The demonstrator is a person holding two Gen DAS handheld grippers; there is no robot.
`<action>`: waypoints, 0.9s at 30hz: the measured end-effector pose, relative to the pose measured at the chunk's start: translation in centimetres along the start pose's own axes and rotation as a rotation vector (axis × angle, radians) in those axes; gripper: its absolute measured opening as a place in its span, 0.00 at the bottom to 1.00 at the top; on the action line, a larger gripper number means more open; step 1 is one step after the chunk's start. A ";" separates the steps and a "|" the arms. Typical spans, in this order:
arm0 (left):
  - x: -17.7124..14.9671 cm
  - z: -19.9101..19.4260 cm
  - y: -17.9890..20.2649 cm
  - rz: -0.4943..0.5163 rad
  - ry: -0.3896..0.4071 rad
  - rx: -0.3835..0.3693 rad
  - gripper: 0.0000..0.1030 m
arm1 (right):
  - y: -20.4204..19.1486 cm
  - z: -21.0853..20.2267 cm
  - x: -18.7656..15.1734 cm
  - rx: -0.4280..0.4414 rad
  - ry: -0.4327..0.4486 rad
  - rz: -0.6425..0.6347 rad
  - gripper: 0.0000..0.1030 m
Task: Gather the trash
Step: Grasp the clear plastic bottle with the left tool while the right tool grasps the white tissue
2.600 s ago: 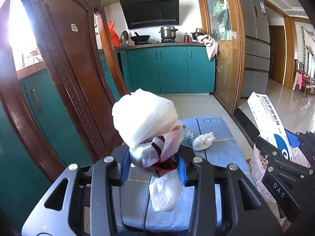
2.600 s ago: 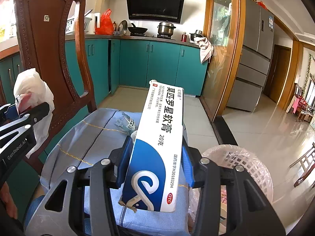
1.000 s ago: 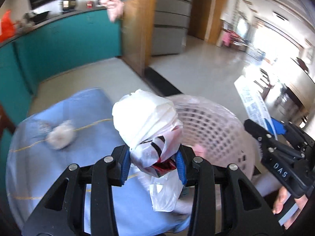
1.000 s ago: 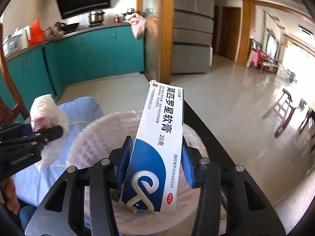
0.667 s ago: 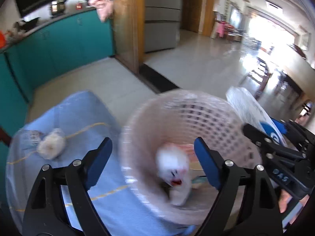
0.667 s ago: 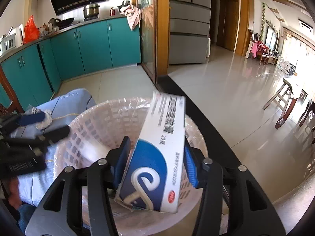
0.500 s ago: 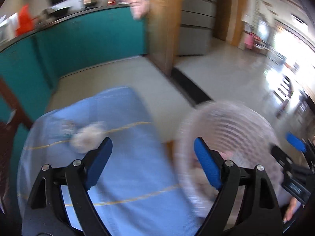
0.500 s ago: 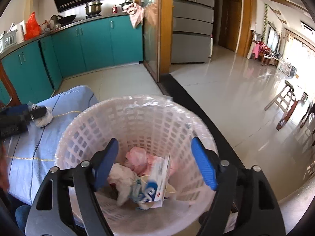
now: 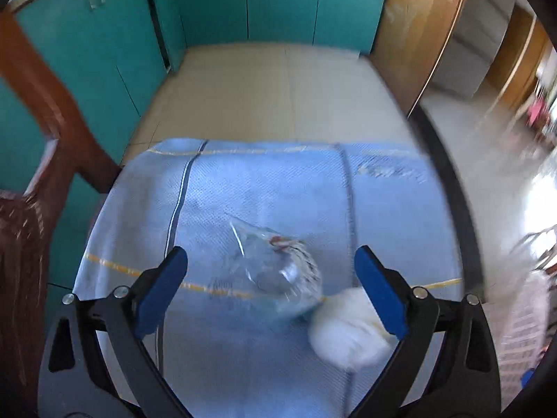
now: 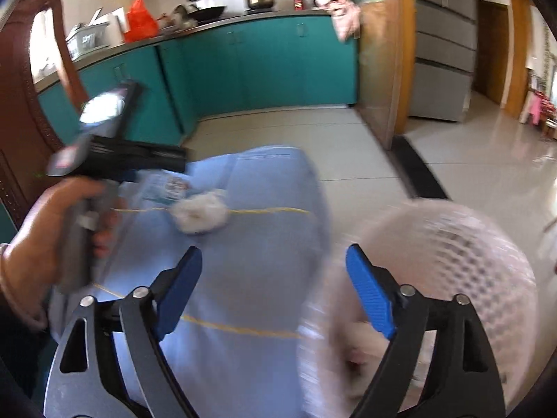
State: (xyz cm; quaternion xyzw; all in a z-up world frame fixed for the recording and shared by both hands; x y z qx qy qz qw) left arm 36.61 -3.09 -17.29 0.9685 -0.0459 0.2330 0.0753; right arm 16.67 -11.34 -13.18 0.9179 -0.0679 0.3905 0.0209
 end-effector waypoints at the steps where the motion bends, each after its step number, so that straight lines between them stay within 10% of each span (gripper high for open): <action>1: -0.2 0.5 0.0 0.005 -0.011 0.007 0.83 | -1.0 0.7 0.3 0.014 -0.006 -0.015 0.84; 3: -0.7 1.6 -0.7 0.011 -0.055 -0.025 0.53 | -3.2 2.8 0.8 0.054 -0.030 -0.036 0.84; 6: -1.3 1.0 -2.2 -0.014 -0.041 -0.094 0.40 | -4.6 6.0 1.4 0.138 -0.077 0.014 0.84; 23: -11.5 -10.3 -8.6 -0.085 0.171 -0.071 0.40 | -11.3 15.0 3.5 0.055 -0.139 -0.165 0.83; 27: -12.7 -10.0 -7.5 -0.065 0.157 -0.086 0.40 | -11.9 14.5 3.4 0.115 -0.143 -0.168 0.47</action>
Point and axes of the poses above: each gripper's, at about its wrist camera, not at the fingertips, and z roughly the way its jaws point, y to its right, x to its top, the point moved 3 cm from there along z, roughly the way its jaws point, and after that the axes turned 9 degrees about -x, right-handed, at the moved point
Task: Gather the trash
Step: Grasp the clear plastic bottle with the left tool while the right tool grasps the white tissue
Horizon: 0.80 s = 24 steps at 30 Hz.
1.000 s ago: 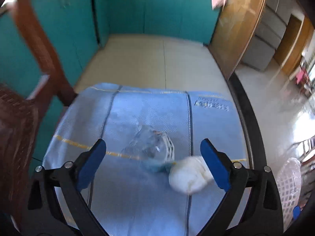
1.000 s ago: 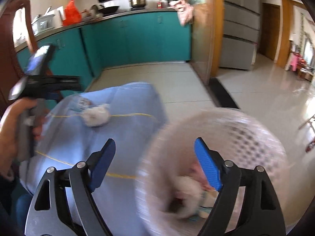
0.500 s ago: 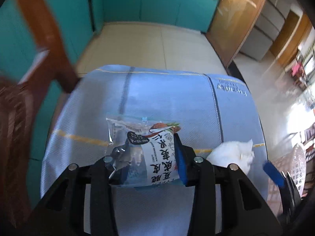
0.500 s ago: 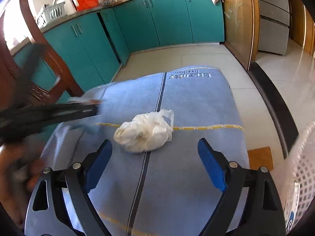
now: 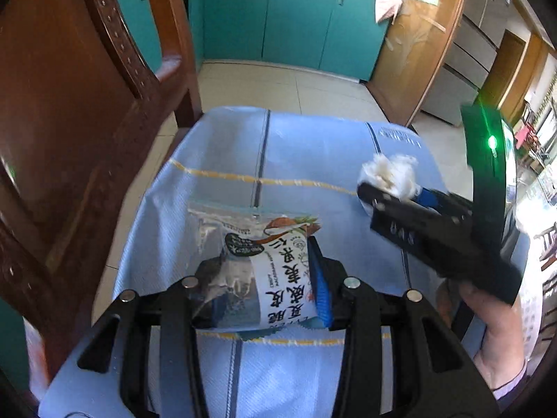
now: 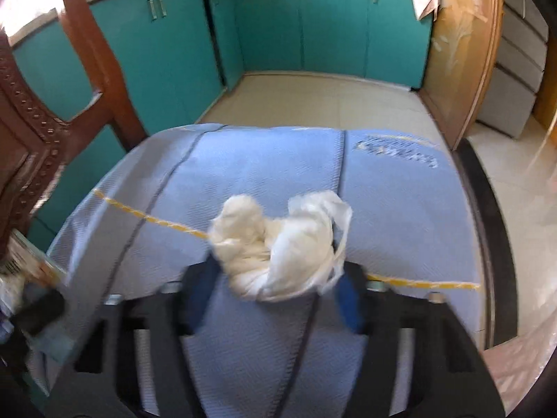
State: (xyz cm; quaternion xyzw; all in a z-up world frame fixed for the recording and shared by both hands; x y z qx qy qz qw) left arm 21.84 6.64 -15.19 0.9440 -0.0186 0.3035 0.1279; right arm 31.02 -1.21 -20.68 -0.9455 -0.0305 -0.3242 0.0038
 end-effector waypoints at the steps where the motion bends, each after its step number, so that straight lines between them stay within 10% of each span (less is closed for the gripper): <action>1: -0.2 -0.1 0.2 0.001 -0.001 -0.001 0.40 | -0.2 -0.4 -0.1 0.003 0.003 -0.005 0.45; 10: -2.2 -0.2 1.6 0.036 -0.023 -0.050 0.46 | 2.0 -7.6 -4.8 0.054 -0.029 0.002 0.43; 17: -4.5 2.7 2.3 0.016 -0.153 -0.116 0.67 | 3.2 -10.5 -8.6 -0.051 -0.056 -0.072 0.70; 24: -4.9 3.0 1.6 0.012 -0.182 -0.092 0.79 | 2.9 -8.9 -9.0 -0.083 -0.072 -0.072 0.70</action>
Point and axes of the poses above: each gripper's, at about its wrist camera, not at the fingertips, and z roughly the way its jaws point, y to its right, x to its top, the point moved 3 cm from there along z, roughly the way its jaws point, and after that the axes turned 9 degrees about -x, right-handed, at the moved point
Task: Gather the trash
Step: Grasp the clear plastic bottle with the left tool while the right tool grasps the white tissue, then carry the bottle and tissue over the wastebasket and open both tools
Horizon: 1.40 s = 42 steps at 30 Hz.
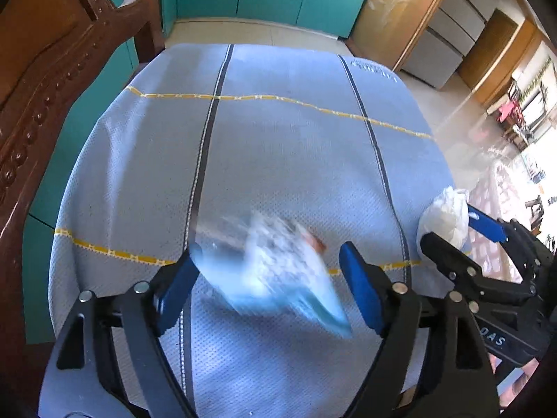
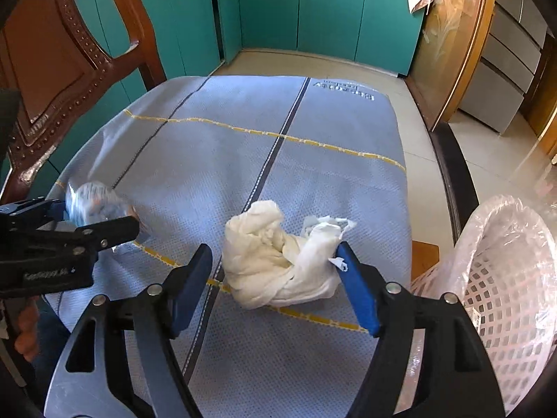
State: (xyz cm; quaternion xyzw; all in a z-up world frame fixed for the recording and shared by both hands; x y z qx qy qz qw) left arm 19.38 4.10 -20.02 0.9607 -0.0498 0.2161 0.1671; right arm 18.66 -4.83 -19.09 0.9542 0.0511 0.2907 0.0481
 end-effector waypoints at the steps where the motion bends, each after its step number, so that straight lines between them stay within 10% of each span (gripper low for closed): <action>1: -0.1 0.1 0.0 0.007 -0.001 0.006 0.79 | 0.0 0.1 0.0 -0.001 0.010 0.005 0.70; 11: -0.1 0.0 -0.3 0.019 0.045 0.056 0.78 | 0.3 0.7 0.3 -0.053 0.045 0.023 0.72; 13: 0.0 0.1 -0.2 0.034 0.051 0.073 0.63 | -0.1 1.3 0.2 -0.058 0.038 0.010 0.72; 19: 0.0 -0.9 0.4 0.069 0.101 0.096 0.48 | -0.3 0.9 -0.2 -0.036 0.051 0.010 0.44; 35: 0.7 -13.6 6.5 0.204 0.492 0.184 0.46 | 1.0 -10.3 2.3 -0.076 0.323 0.028 0.42; 42: 0.0 -15.9 6.9 0.192 0.524 0.201 0.46 | 0.2 -11.7 2.0 -0.042 0.330 0.025 0.42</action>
Point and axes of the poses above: each gripper's, at about its wrist camera, not at the fingertips, and z roughly the way its jaws point, y to its right, x to its top, the point moved 3 cm from there along z, roughly the way its jaws point, and after that the axes turned 9 degrees about -x, right-handed, at the moved point
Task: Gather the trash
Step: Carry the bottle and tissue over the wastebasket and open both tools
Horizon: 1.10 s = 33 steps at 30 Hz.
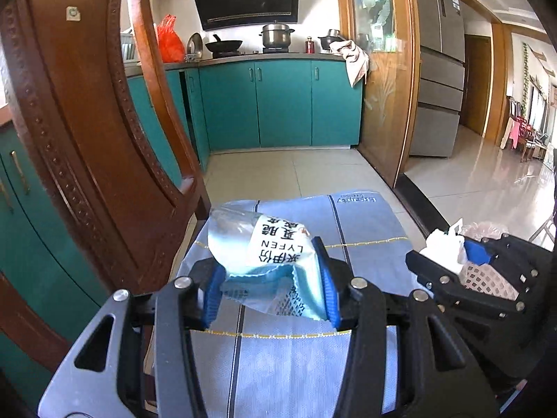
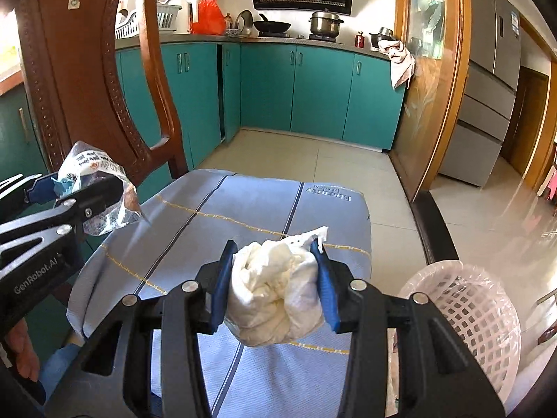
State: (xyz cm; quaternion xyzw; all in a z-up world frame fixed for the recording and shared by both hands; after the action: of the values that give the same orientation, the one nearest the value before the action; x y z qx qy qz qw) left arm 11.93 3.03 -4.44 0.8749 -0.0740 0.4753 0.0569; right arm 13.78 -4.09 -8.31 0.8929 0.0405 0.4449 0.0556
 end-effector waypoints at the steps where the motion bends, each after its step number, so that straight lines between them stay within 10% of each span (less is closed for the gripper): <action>1: 0.0 -0.2 -0.2 -0.004 0.004 0.003 0.46 | -0.1 -0.2 0.0 0.001 0.002 0.000 0.42; 23: 0.5 -1.6 -0.4 -0.018 0.037 0.012 0.46 | 0.1 -2.2 0.8 -0.019 0.053 0.004 0.42; 33: 1.2 -0.2 6.3 0.031 0.010 -0.174 0.46 | 10.9 -5.3 -1.0 -0.193 0.077 0.142 0.42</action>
State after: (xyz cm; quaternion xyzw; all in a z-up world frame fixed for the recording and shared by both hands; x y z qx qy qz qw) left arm 11.28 -3.24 -3.15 0.8629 -0.1285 0.4723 0.1257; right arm 9.21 -14.72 -4.45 0.8662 -0.0636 0.4836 0.1083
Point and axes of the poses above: each gripper's, at about its wrist camera, not at the fingertips, and z roughly the way its jaws point, y to its right, x to its top, the point moved 3 cm from there along z, roughly the way its jaws point, and after that the axes turned 9 degrees about -x, right-handed, at the moved point
